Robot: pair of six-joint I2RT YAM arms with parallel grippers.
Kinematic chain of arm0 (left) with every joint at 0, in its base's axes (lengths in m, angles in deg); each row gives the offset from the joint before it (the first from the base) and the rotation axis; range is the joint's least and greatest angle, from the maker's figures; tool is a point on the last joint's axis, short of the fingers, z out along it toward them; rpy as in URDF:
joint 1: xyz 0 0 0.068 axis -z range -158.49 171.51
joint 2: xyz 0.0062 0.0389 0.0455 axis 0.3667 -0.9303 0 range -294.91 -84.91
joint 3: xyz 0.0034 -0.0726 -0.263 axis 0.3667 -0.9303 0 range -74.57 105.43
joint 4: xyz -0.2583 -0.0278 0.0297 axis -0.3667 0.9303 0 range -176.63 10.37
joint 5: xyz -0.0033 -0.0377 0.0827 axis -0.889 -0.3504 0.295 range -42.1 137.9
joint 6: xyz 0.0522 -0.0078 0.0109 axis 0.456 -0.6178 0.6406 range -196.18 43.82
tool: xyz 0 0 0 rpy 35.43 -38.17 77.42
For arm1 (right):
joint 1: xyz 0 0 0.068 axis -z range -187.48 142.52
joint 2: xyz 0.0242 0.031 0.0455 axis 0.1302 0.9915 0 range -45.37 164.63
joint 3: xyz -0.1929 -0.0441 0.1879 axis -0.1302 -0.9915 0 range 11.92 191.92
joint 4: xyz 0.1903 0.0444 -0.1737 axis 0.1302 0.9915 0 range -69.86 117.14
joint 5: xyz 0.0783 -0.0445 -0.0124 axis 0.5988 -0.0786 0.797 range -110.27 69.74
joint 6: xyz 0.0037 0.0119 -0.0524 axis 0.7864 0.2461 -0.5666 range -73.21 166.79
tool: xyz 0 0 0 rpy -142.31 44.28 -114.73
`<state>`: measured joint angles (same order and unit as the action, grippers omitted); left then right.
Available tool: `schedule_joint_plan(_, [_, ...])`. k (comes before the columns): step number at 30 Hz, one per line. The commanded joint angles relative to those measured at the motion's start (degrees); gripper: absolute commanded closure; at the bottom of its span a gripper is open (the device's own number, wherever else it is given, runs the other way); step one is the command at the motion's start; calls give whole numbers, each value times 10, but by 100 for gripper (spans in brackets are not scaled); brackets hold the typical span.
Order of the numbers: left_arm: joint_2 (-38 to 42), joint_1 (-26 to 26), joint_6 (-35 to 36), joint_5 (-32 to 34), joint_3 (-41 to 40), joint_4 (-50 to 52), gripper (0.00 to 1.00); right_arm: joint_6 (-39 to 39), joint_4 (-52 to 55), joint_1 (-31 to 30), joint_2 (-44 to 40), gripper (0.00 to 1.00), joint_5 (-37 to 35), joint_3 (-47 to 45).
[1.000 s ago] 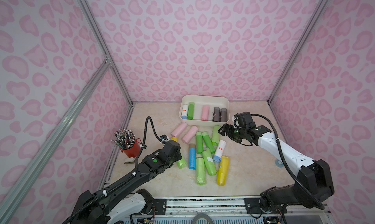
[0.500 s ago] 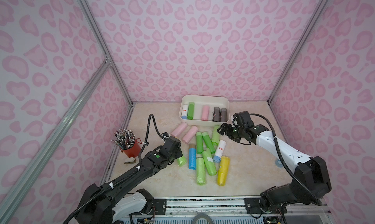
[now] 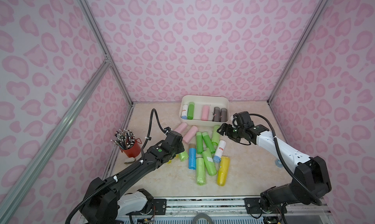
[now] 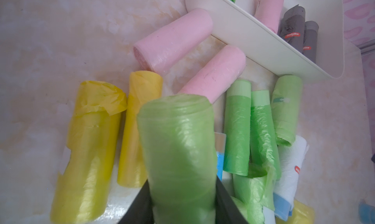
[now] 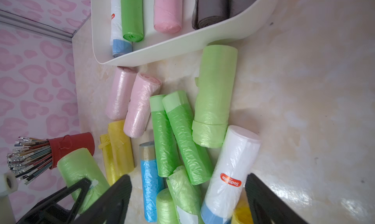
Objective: Put the roll of trash bags into the storage box
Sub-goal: Place the roll of trash bags in the storage box.
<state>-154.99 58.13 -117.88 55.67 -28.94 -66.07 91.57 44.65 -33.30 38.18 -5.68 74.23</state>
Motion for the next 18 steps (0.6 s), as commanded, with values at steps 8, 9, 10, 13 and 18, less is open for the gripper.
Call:
schedule_joint_plan(8, [-106, -18, 80, 3, 121, -36, 89, -15, 5, 0, -11, 10, -12, -10])
schedule_joint_plan(9, [-119, -19, 86, -1, 135, -39, 89, -17, 7, 0, -11, 11, -14, -10])
schedule_joint_plan(10, [-134, -22, 93, -6, 154, -39, 90, -19, 10, 0, -12, 11, -17, -10])
schedule_joint_plan(13, [-183, -24, 112, -5, 218, -36, 90, -26, 15, 0, -13, 10, -25, -10])
schedule_joint_plan(18, [-272, -28, 157, 29, 350, -16, 91, -39, 29, 0, -14, 10, -33, -5])
